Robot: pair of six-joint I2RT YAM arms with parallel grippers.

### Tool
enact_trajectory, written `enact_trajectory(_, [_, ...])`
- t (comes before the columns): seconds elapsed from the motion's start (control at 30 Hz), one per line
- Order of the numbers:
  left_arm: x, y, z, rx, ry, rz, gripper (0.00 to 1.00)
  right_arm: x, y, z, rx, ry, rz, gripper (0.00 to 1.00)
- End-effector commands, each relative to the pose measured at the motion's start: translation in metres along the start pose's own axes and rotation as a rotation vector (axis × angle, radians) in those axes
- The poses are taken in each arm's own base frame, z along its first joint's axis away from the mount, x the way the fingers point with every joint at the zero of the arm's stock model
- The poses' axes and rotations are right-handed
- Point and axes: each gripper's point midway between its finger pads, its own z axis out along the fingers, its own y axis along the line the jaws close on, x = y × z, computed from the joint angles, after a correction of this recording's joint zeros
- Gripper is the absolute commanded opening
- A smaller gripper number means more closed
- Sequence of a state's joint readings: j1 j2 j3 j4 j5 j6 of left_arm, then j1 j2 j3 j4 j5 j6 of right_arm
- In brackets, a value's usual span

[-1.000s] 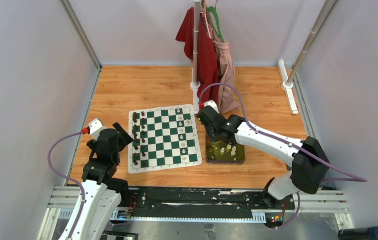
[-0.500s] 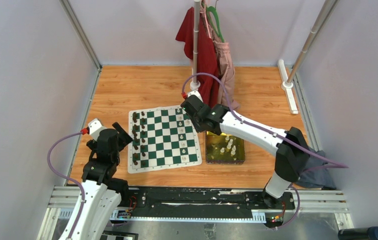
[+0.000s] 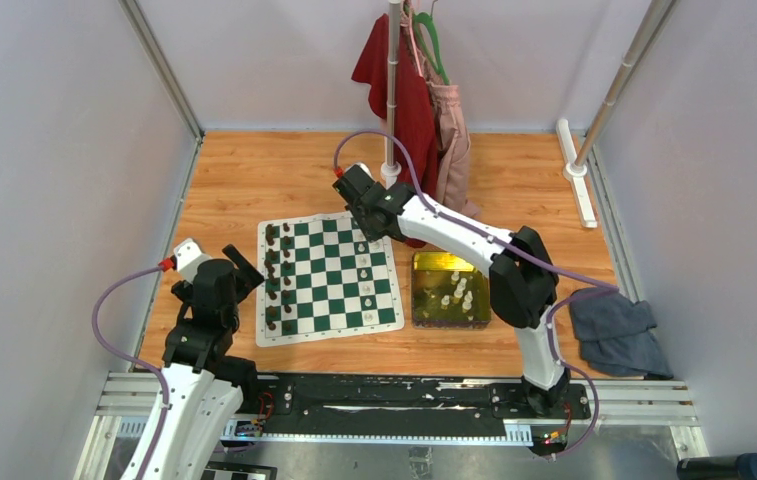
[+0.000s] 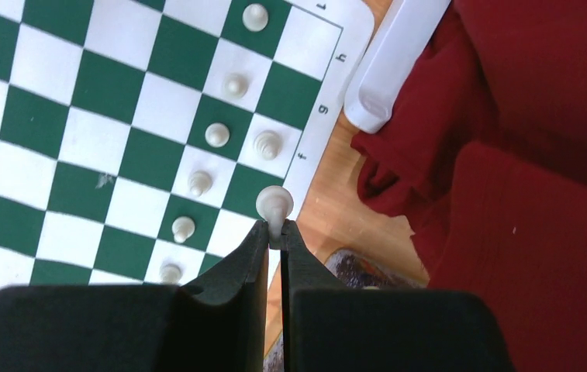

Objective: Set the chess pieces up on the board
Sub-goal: Place the chess piece on the chessboard.

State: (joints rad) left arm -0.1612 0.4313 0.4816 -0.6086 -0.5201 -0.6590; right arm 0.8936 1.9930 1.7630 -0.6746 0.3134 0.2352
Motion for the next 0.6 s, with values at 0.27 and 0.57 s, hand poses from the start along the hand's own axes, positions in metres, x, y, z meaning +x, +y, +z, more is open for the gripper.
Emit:
enact_trajectory(0.27, [0.000,0.004,0.000,-0.016,-0.013,-0.005,1.00,-0.008,-0.024,0.031,-0.010,0.077,0.020,0.00])
enact_trajectory(0.57, [0.000,0.004,0.000,-0.015,-0.013,-0.003,1.00,-0.011,-0.016,0.050,-0.034,0.089,0.015,0.00])
